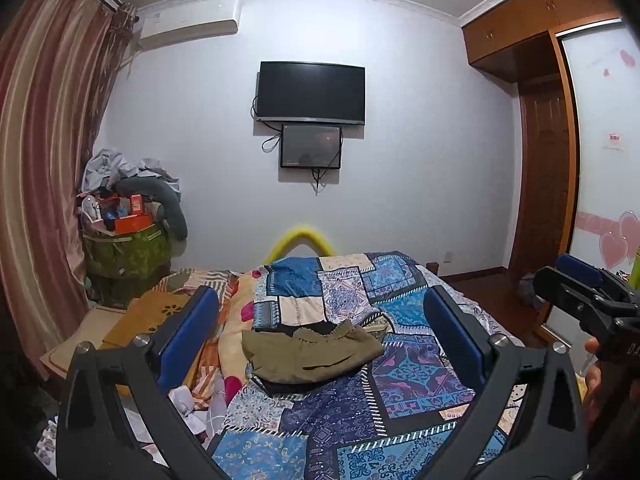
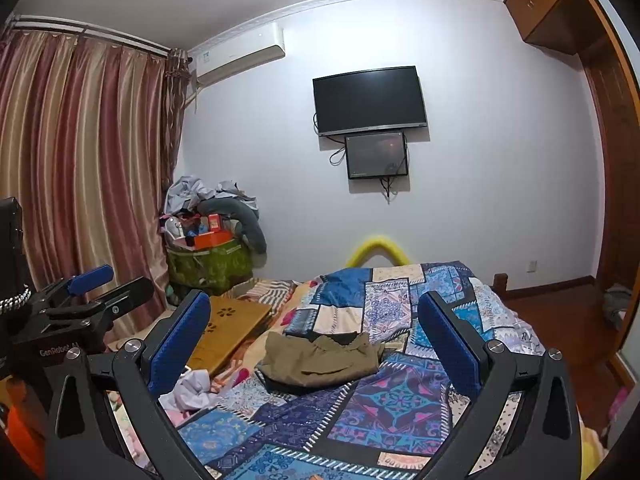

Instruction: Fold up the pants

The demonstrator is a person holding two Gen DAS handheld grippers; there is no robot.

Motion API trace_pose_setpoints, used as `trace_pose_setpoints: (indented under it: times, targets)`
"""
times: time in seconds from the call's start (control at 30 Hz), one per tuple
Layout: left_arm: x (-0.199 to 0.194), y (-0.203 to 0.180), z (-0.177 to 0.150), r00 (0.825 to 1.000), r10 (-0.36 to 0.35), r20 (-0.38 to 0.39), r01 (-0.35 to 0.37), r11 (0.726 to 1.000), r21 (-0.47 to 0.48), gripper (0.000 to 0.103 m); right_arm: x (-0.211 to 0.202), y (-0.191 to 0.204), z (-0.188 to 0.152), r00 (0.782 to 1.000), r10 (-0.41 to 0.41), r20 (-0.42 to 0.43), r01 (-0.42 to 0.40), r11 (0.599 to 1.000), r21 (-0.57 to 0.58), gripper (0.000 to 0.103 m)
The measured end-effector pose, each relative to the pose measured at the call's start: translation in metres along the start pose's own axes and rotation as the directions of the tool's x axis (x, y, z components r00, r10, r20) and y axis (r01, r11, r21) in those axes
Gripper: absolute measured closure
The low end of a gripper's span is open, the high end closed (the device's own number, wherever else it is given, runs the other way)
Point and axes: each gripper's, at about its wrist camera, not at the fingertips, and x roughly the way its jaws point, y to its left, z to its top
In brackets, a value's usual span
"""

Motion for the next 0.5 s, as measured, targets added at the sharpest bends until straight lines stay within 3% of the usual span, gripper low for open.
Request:
trace_pose_setpoints:
  times: [0.5]
  targets:
    - [0.0061,0.0014,-0.0003,0.999,-0.022,-0.025,0.021,0.999,-0.026,0.000,-0.0021,0.0007,-0.0007,1.000,-0.007,0.000,0.007,1.000,-0.009,0.000]
